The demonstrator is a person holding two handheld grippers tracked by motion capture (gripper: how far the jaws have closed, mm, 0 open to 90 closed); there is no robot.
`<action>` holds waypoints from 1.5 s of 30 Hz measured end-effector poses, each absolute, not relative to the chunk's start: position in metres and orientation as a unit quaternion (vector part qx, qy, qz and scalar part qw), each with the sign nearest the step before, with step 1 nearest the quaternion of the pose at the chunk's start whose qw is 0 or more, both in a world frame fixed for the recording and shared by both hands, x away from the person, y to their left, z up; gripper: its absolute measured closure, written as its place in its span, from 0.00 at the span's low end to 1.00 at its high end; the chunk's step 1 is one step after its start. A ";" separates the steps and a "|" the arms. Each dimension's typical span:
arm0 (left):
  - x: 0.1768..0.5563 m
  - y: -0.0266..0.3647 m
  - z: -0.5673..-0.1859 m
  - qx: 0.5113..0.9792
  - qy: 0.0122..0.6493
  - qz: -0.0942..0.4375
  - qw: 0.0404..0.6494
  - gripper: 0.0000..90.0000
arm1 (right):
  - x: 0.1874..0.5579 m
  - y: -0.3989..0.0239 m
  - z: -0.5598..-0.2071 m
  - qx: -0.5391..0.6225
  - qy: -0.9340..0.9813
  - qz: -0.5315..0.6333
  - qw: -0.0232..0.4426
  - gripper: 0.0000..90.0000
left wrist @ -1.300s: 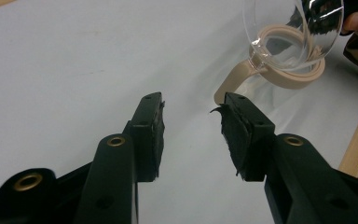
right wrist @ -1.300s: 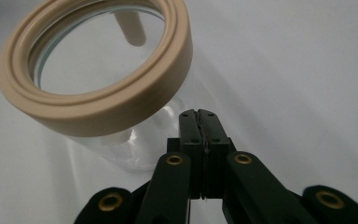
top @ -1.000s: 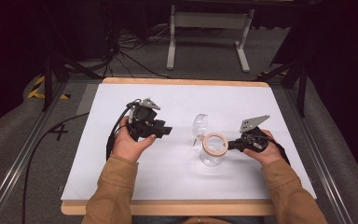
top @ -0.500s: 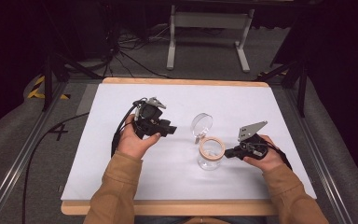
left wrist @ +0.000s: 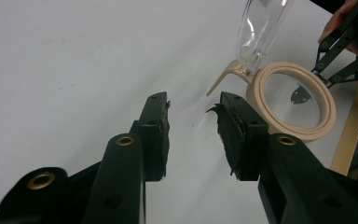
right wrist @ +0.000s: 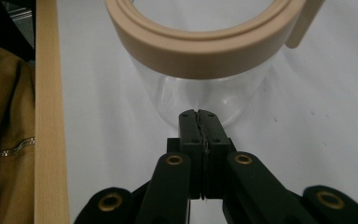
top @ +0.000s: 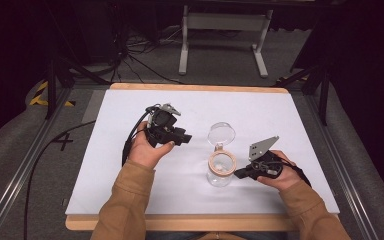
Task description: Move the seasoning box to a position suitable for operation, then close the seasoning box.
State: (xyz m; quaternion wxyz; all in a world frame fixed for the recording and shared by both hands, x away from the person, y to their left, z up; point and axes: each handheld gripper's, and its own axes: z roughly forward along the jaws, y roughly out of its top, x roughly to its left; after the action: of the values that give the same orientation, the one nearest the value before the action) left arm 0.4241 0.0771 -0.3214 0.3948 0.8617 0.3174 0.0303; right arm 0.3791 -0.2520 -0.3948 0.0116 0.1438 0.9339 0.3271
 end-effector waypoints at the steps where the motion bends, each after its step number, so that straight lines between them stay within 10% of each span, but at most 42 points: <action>1: 0.424 0.077 -0.322 0.861 0.318 0.029 0.395 0.70 | 0.378 -0.251 -0.395 0.143 0.934 0.326 0.011 1.00; 16: 0.426 0.073 -0.327 0.868 0.311 0.069 0.382 0.73 | 0.378 -0.249 -0.395 0.142 0.937 0.319 0.006 1.00; 26: 0.429 0.072 -0.328 0.859 0.316 0.075 0.396 0.98 | 0.377 -0.268 -0.378 0.184 0.922 0.340 0.031 1.00; 45: 0.426 0.041 -0.340 0.835 0.274 0.062 0.472 1.00 | 0.357 -0.258 -0.348 0.188 0.859 0.473 0.060 1.00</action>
State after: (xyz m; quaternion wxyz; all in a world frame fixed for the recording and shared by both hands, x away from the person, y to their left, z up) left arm 0.4261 0.0406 -0.3398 0.4725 0.8352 0.2744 0.0621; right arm 0.3571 -0.2582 -0.3485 0.0605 0.1878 0.8589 0.4726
